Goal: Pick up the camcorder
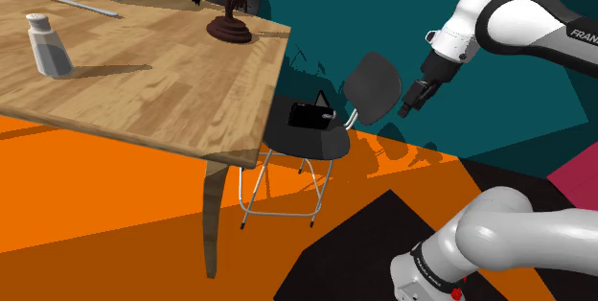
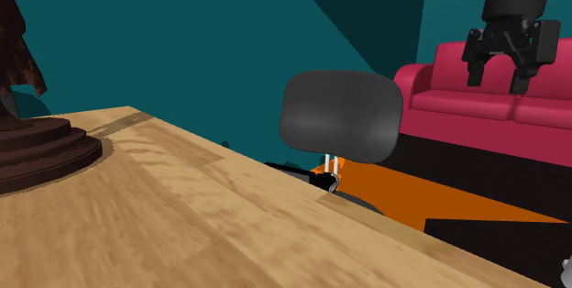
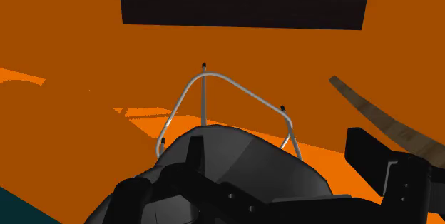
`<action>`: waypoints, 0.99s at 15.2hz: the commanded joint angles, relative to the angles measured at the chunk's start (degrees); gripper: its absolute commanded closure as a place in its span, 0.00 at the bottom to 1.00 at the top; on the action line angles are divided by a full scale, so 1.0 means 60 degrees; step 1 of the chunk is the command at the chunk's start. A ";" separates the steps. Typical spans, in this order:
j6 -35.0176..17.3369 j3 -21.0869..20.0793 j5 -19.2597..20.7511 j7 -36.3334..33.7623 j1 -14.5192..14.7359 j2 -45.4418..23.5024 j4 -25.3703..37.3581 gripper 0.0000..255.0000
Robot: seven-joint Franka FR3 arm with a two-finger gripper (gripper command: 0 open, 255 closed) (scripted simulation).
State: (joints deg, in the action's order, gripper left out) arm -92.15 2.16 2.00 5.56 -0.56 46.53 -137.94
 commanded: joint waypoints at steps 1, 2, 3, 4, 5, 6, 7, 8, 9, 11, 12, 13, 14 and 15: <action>0.0000 0.0000 0.0000 0.0000 0.0000 0.0000 0.0000 0.00; -0.0263 -0.0026 -0.0019 -0.0140 -0.0037 -0.0364 0.0080 0.00; -0.0517 -0.0049 -0.0036 -0.0278 -0.0074 -0.0733 0.0174 0.00; -0.0761 -0.0070 -0.0050 -0.0414 -0.0111 -0.1106 0.0282 0.00; -0.0995 -0.0088 -0.0062 -0.0550 -0.0148 -0.1482 0.0403 0.00; -0.1219 -0.0107 -0.0073 -0.0682 -0.0190 -0.1861 0.0537 0.00; -0.1431 -0.0121 -0.0082 -0.0814 -0.0228 -0.2242 0.0685 0.00; -0.1633 -0.0132 -0.0088 -0.0945 -0.0265 -0.2624 0.0845 0.00; -0.1822 -0.0139 -0.0092 -0.1075 -0.0300 -0.3007 0.1017 0.00; -0.2167 -0.0150 -0.0098 -0.1329 -0.0374 -0.3775 0.1399 0.00; -0.2321 -0.0150 -0.0099 -0.1453 -0.0410 -0.4159 0.1607 0.00; -0.2463 -0.0148 -0.0099 -0.1576 -0.0445 -0.4543 0.1828 0.00; -0.2594 -0.0143 -0.0099 -0.1697 -0.0479 -0.4926 0.2059 0.00; -0.2712 -0.0135 -0.0099 -0.1816 -0.0512 -0.5308 0.2303 0.00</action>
State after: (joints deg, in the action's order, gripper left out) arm -107.69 1.18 1.36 -4.76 -3.34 17.19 -125.79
